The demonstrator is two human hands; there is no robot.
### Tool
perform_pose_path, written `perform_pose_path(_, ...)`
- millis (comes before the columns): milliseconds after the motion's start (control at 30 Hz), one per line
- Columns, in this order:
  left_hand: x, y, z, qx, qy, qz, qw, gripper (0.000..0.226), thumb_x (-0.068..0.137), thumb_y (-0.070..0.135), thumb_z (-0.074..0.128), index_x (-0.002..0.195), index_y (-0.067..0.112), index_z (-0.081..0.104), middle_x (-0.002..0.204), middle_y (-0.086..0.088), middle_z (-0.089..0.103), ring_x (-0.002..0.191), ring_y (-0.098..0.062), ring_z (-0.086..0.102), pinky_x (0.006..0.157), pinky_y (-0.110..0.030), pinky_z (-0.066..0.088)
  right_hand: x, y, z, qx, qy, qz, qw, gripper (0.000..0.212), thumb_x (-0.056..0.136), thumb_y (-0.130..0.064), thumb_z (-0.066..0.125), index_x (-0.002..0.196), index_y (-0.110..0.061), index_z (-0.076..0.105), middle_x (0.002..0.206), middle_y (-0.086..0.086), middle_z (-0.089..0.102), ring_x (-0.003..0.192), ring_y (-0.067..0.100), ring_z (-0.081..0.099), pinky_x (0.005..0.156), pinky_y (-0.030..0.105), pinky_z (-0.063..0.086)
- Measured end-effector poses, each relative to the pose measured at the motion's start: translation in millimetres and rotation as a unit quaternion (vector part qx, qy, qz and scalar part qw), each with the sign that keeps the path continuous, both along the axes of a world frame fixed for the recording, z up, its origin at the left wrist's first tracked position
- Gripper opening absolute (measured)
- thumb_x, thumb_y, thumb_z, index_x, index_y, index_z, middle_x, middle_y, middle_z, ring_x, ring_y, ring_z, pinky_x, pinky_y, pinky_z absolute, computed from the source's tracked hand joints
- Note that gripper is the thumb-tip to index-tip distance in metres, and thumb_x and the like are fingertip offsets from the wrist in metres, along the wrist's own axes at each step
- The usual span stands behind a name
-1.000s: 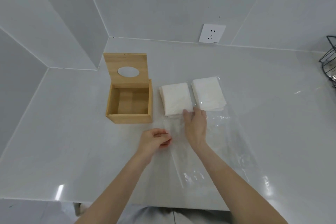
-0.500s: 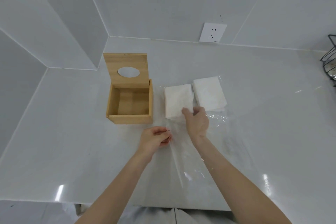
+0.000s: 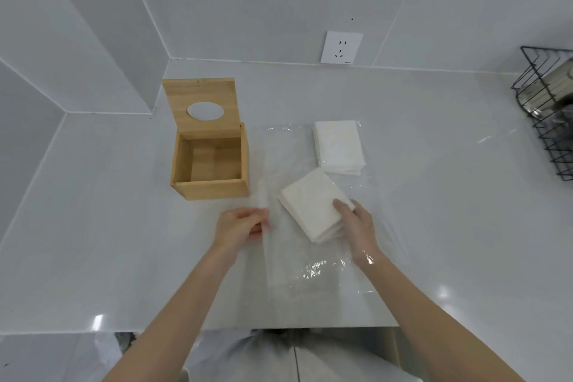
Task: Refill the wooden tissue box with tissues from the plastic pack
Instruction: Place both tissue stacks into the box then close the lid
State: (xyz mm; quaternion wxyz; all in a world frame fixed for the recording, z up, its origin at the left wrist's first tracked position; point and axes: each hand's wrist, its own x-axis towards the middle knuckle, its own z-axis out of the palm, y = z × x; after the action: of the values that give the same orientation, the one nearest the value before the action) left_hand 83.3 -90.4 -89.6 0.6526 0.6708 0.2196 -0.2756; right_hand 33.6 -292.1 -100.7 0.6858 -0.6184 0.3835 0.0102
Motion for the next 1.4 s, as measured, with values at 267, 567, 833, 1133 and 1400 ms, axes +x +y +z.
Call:
perform_pose_path(267, -27.3, 9.3, 2.3, 0.034, 0.021, -0.117, 0.992, 0.007, 0.076, -0.002, 0.069, 0.083, -0.002, 0.068, 0.058, -0.004, 0.068, 0.047, -0.006, 0.063, 0.055, -0.017, 0.055, -27.5, -6.6, 2.7, 0.040, -0.006, 0.055, 0.998, 0.027, 0.082, -0.009, 0.064, 0.108, -0.013, 0.061, 0.091, 0.005, 0.067, 0.079, 0.021, 0.064, 0.064, 0.030, 0.050)
perform_pose_path(567, -30.9, 8.2, 7.9, 0.045, -0.017, -0.052, 0.997, 0.011, 0.076, -0.009, 0.065, 0.075, 0.001, 0.063, 0.060, -0.006, 0.064, 0.041, -0.004, 0.062, 0.047, -0.014, 0.054, -59.5, -22.4, 10.0, 0.041, 0.015, 0.206, 0.978, 0.032, 0.078, -0.011, 0.067, 0.109, -0.016, 0.064, 0.096, 0.007, 0.071, 0.087, 0.024, 0.067, 0.073, 0.029, 0.054)
perform_pose_path(833, -30.0, 6.3, 7.4, 0.067, -0.048, -0.046, 0.996, 0.013, 0.077, -0.011, 0.063, 0.073, 0.000, 0.061, 0.065, -0.011, 0.059, 0.034, -0.001, 0.057, 0.039, -0.012, 0.048, -75.2, -33.2, 41.4, 0.213, 0.155, 0.310, 0.914, 0.012, 0.088, -0.003, 0.054, 0.091, -0.003, 0.064, 0.070, 0.002, 0.071, 0.060, 0.011, 0.068, 0.053, 0.021, 0.054)
perform_pose_path(1133, -16.8, 3.4, 32.5, 0.301, -0.218, -0.147, 0.917, 0.036, 0.074, 0.029, 0.074, 0.099, 0.009, 0.059, 0.082, -0.005, 0.060, 0.077, -0.018, 0.055, 0.070, -0.024, 0.039, -37.9, -36.0, 117.6, 0.167, 0.072, 0.397, 0.900, 0.030, 0.069, -0.013, 0.065, 0.098, -0.008, 0.070, 0.084, 0.001, 0.072, 0.071, 0.012, 0.068, 0.064, 0.022, 0.055)
perform_pose_path(1400, 6.7, 13.3, 79.4, -0.122, -0.029, -0.176, 0.976, 0.038, 0.088, 0.047, 0.047, 0.084, 0.015, 0.067, 0.089, -0.005, 0.060, 0.087, -0.020, 0.054, 0.071, -0.026, 0.044, 25.0, -11.2, 138.5, 0.087, 0.026, 0.413, 0.906, 0.021, 0.085, -0.003, 0.057, 0.101, -0.010, 0.069, 0.084, 0.002, 0.072, 0.069, 0.012, 0.068, 0.056, 0.022, 0.057)
